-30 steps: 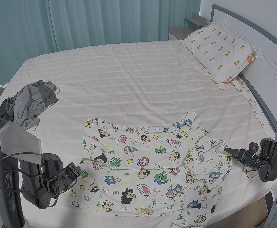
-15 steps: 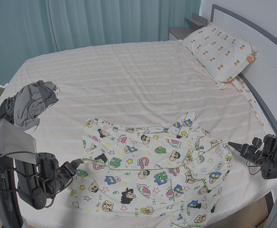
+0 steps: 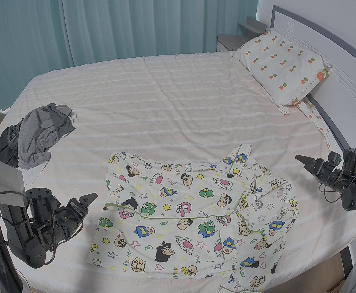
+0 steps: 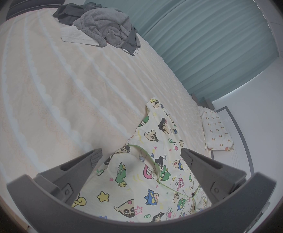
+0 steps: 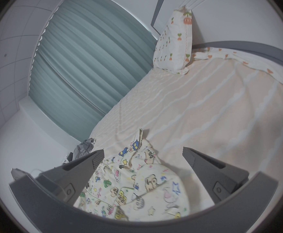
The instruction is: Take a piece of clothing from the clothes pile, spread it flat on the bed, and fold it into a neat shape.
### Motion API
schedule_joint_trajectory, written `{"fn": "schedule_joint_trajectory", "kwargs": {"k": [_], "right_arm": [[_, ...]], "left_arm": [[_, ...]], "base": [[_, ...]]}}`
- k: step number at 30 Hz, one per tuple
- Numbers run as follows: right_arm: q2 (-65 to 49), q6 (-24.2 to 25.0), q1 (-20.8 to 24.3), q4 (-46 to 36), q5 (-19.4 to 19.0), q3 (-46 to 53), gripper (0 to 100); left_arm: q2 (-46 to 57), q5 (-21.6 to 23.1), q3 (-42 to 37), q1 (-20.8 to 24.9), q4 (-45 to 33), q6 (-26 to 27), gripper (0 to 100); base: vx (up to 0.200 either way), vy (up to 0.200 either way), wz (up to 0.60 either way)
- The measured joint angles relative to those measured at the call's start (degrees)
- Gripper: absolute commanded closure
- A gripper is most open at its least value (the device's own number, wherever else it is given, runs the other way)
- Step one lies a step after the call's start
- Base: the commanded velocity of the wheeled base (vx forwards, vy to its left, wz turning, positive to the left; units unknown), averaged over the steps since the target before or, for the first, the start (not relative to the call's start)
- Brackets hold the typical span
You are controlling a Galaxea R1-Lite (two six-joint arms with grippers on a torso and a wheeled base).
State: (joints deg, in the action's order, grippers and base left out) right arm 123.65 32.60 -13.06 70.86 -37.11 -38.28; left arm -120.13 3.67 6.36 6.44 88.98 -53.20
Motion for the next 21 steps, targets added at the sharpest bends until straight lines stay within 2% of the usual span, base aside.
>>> {"fn": "schedule_joint_trajectory", "kwargs": {"k": [5,10,16,21], "right_arm": [[-0.2,8.4,7.4,-10.7,5.6,-11.2,0],[3.7,14.3,16.6,-16.9,11.6,-22.1,0],[11.3,16.8,22.8,-19.5,21.1,-29.9,0],[15.0,17.2,24.7,-20.1,22.5,-31.7,0]], "left_arm": [[1.0,2.3,-1.0,-0.1,0.0,-1.2,0],[1.7,6.4,-2.6,0.0,0.0,-2.1,0],[2.1,10.4,-4.4,0.1,0.0,-2.5,0],[2.3,11.2,-5.2,0.0,0.0,-2.5,0]], "base": [[0.0,0.0,0.0],[0.0,0.0,0.0],[0.0,0.0,0.0],[0.0,0.0,0.0]]}}
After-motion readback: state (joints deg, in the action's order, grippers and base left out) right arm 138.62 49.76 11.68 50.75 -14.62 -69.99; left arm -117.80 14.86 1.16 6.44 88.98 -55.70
